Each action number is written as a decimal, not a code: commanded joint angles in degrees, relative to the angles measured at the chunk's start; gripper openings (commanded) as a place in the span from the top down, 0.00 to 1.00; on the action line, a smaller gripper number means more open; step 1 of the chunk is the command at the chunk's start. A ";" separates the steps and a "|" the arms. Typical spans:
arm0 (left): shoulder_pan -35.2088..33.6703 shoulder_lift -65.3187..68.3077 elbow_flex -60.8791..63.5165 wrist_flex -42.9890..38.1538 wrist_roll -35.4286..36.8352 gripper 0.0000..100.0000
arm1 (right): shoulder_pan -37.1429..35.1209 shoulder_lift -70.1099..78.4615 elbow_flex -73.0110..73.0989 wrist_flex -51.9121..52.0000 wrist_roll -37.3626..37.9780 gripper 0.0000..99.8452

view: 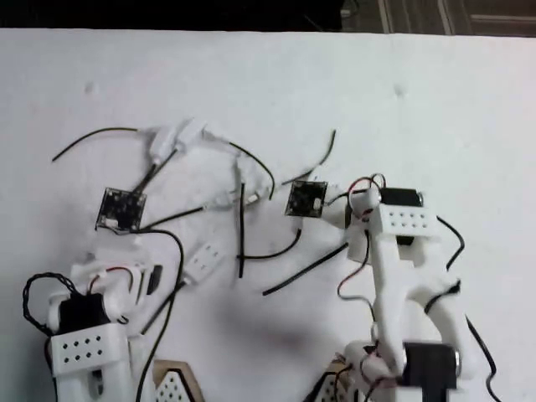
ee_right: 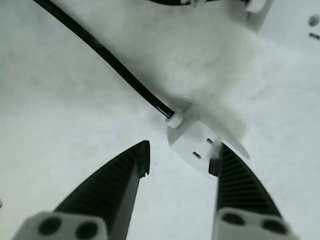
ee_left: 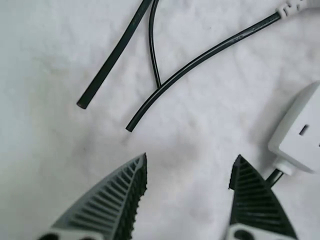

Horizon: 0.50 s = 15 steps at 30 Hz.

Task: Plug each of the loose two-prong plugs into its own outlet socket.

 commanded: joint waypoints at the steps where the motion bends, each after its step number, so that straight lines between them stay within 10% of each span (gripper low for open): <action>1: -0.57 -0.75 -0.26 -0.97 0.09 0.73 | 1.19 3.65 -4.48 -1.63 0.62 0.80; 15: -0.57 -0.84 -0.26 -0.97 0.09 0.73 | 4.00 19.91 -7.03 -10.68 0.18 0.80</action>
